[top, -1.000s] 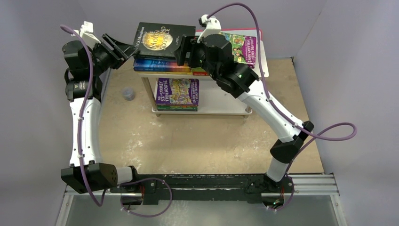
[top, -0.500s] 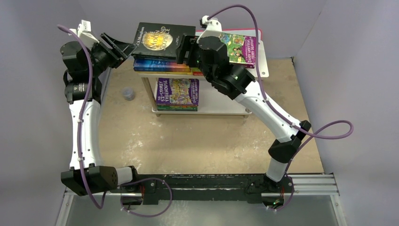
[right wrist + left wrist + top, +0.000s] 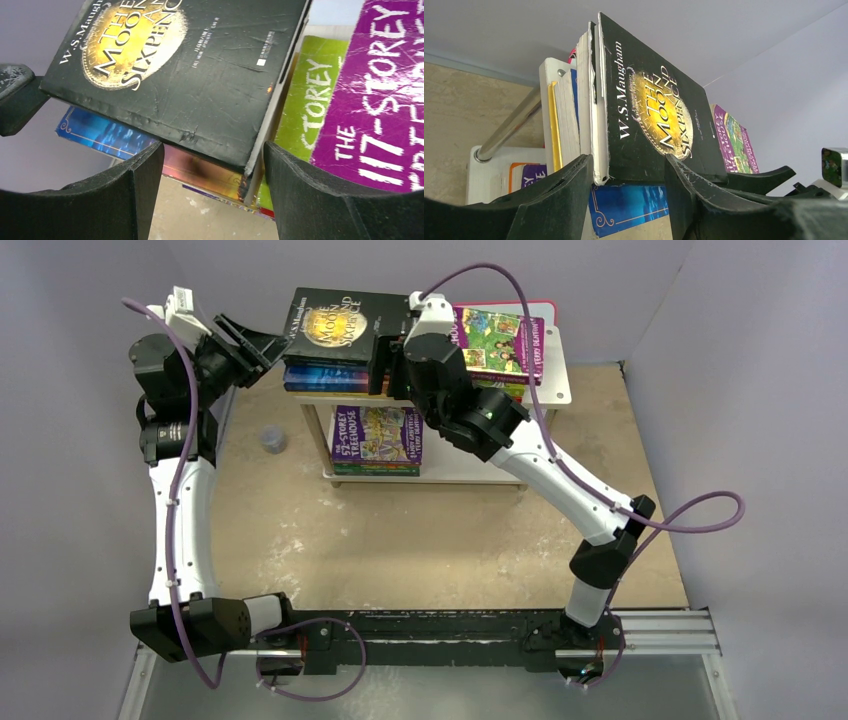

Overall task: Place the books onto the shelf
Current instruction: Place the book on the shelf.

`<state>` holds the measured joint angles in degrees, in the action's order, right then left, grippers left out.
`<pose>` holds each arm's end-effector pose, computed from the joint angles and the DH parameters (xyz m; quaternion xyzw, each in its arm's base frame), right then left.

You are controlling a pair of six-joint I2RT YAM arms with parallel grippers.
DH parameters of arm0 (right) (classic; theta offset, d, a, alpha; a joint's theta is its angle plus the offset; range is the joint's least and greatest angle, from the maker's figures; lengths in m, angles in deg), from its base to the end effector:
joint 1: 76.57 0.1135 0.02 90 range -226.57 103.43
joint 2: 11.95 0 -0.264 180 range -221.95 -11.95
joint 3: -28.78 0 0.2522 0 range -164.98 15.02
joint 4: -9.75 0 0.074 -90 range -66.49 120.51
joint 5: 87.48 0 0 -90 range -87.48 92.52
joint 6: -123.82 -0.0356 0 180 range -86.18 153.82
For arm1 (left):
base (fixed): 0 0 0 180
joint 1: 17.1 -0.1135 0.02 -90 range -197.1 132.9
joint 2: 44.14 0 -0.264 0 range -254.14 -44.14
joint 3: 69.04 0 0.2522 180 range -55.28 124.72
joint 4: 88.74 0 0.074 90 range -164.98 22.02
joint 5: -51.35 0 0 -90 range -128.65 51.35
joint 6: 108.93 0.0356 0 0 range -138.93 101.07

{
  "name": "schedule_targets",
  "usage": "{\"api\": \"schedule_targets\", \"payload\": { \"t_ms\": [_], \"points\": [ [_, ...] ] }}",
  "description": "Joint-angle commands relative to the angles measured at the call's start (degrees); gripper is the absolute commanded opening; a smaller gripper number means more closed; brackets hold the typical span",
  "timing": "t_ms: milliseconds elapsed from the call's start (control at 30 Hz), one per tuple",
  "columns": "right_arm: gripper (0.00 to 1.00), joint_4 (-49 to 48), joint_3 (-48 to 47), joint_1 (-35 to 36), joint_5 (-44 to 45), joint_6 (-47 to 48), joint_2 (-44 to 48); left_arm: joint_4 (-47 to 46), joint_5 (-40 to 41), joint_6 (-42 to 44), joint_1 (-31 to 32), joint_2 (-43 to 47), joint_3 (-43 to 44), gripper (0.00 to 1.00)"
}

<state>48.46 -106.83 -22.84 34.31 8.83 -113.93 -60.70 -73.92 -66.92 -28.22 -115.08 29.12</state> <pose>0.2450 0.3022 0.5022 0.0030 0.7332 0.2555 0.6301 0.2602 0.0302 0.4769 -0.1498 0.6953 -0.4162 0.5665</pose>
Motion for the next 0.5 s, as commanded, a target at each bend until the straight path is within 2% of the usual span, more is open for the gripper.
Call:
{"api": "schedule_targets", "payload": {
  "t_ms": [0,200,467],
  "points": [
    [0.75,-0.1,2.7,0.4,-0.9,-2.1,3.0,-1.8,0.0,-0.4,0.2,1.3,-0.6,0.53],
    [0.75,-4.6,6.6,0.5,-2.5,-1.1,5.2,-3.0,-1.8,-1.1,0.2,1.2,-1.9,0.53],
    [0.76,-4.4,4.4,0.5,-2.6,2.4,3.0,-3.6,-3.2,-1.3,0.2,1.8,-2.3,0.51]
  ]
}}
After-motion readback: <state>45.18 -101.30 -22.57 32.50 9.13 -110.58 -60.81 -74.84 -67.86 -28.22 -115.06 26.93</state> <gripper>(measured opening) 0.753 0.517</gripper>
